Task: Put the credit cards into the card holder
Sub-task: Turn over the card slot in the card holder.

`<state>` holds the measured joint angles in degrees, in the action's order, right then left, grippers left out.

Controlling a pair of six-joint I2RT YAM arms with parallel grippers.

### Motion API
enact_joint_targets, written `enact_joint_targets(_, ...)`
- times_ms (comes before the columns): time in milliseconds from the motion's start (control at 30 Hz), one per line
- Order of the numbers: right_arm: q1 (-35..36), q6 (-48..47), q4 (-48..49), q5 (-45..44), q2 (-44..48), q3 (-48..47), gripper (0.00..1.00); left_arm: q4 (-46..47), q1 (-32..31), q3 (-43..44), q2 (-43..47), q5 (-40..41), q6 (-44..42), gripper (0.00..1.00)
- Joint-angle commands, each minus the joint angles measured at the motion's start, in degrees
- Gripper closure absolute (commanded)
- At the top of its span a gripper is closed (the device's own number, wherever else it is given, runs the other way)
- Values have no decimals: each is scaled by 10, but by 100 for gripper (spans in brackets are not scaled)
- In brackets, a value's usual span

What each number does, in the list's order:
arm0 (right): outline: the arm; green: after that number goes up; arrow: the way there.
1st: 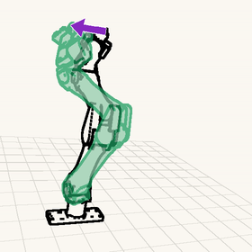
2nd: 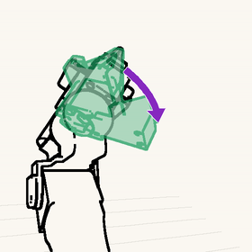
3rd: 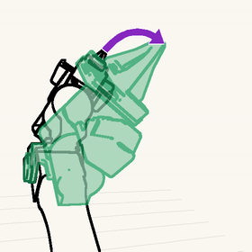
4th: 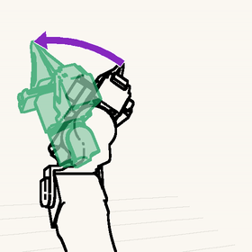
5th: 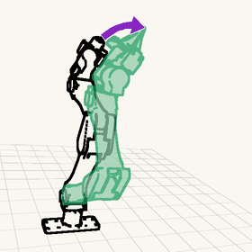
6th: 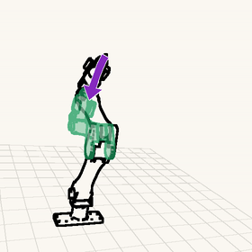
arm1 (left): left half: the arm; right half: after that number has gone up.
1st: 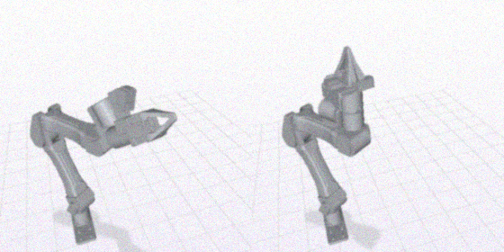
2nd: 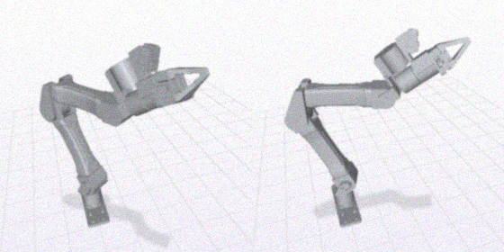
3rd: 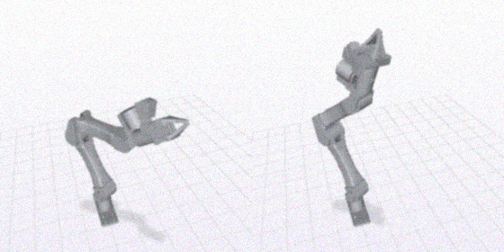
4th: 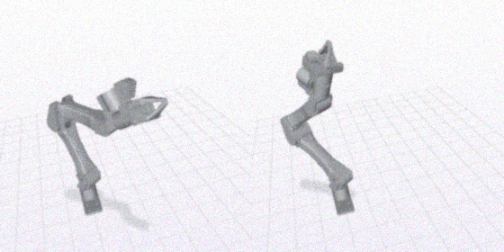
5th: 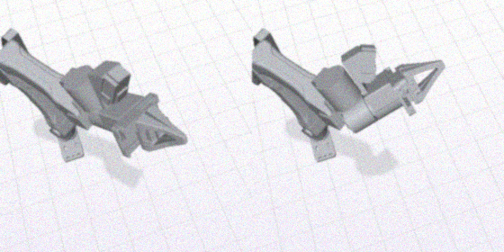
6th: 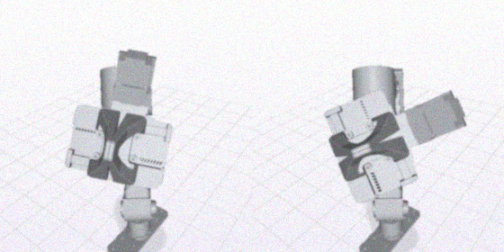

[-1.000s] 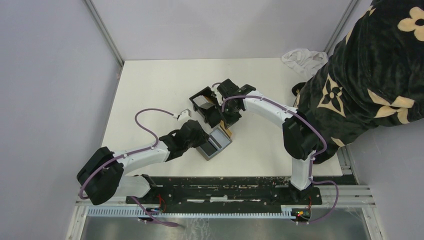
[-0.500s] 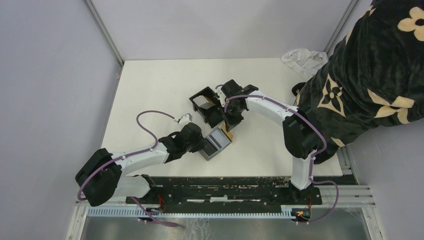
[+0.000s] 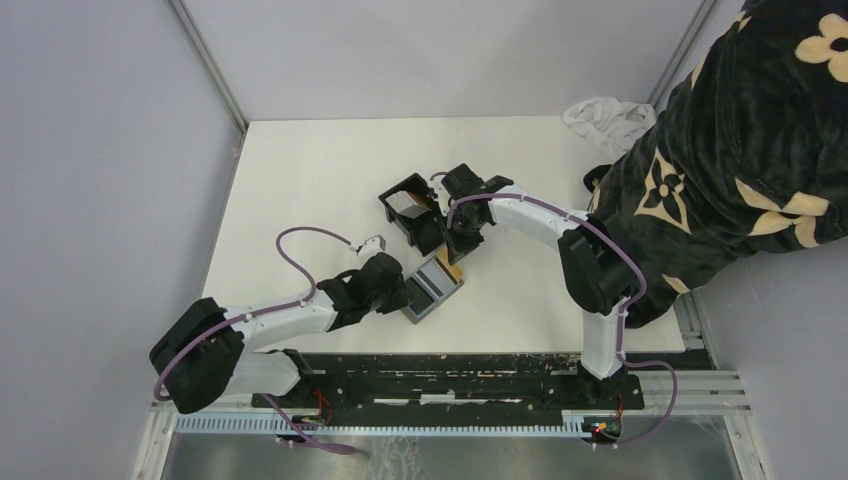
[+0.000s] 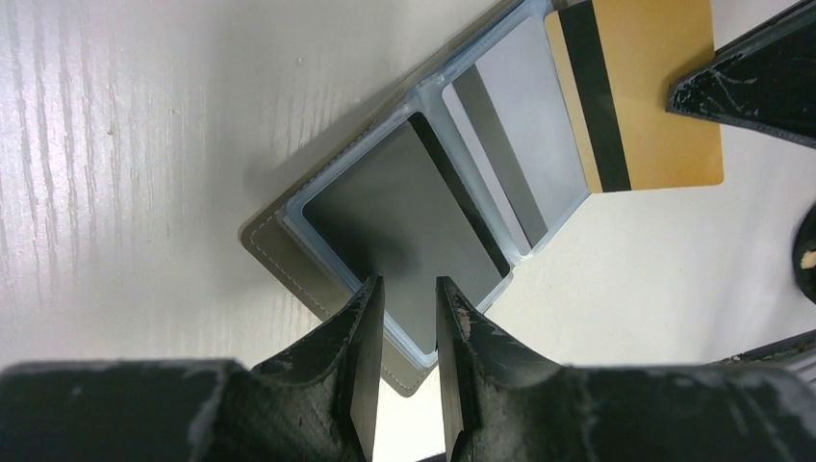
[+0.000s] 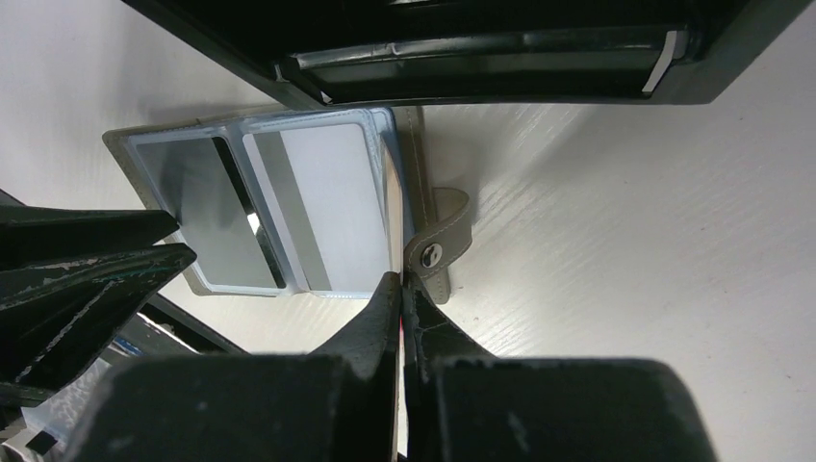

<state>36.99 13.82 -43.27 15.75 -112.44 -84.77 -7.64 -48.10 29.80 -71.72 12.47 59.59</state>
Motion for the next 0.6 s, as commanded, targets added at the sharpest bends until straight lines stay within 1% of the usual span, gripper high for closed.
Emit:
enact_joint_targets(0,-1,-1,24,-23,13,11,99,2,-2,-2,11,-13,-3,67)
enact_joint_targets(567,-4,-16,16,-59,38,10,99,-24,-2,30,-40,-8,-18,68)
